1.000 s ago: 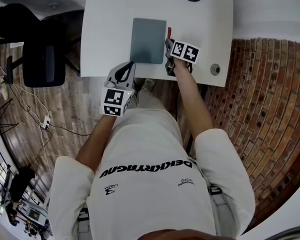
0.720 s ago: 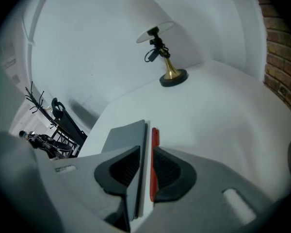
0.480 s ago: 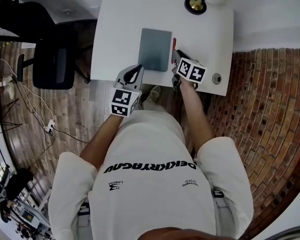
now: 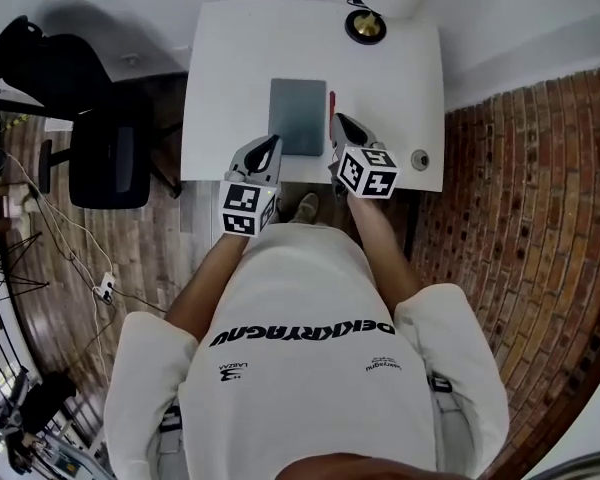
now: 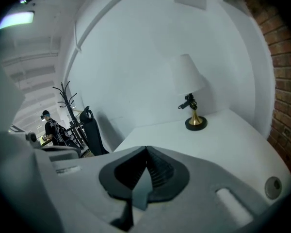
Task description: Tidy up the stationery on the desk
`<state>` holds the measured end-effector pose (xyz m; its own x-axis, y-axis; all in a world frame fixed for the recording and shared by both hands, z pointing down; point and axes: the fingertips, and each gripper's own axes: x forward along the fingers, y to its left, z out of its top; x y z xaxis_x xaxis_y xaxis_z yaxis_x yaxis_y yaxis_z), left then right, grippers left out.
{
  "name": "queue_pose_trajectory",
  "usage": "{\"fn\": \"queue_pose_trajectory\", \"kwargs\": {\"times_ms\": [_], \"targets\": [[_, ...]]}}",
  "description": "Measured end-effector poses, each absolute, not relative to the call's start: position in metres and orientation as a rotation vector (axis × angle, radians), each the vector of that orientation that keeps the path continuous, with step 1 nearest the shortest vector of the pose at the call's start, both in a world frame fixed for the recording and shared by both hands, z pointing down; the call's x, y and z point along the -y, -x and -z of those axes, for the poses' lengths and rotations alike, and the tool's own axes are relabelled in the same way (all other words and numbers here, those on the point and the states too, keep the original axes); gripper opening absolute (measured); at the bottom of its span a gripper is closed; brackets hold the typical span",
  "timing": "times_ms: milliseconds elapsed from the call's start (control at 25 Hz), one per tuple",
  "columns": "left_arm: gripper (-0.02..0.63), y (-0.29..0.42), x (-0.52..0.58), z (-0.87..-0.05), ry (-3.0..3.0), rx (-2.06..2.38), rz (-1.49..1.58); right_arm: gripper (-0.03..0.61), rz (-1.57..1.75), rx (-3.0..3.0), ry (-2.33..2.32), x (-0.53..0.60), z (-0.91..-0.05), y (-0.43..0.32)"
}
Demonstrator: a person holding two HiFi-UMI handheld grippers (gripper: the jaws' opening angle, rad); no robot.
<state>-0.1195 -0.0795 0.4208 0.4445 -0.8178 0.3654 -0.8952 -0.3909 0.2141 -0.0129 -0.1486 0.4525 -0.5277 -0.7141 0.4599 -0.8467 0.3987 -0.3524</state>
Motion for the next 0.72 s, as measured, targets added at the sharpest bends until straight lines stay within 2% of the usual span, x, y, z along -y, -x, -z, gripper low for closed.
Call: {"fn": "queue_pose_trajectory", "kwargs": {"times_ms": [720], "targets": [[-0.002, 0.103, 0.080, -0.398, -2.395, 1.493, -0.260, -0.009, -0.551, 2.573, -1.404, 0.109, -0.399, 0.011]]}}
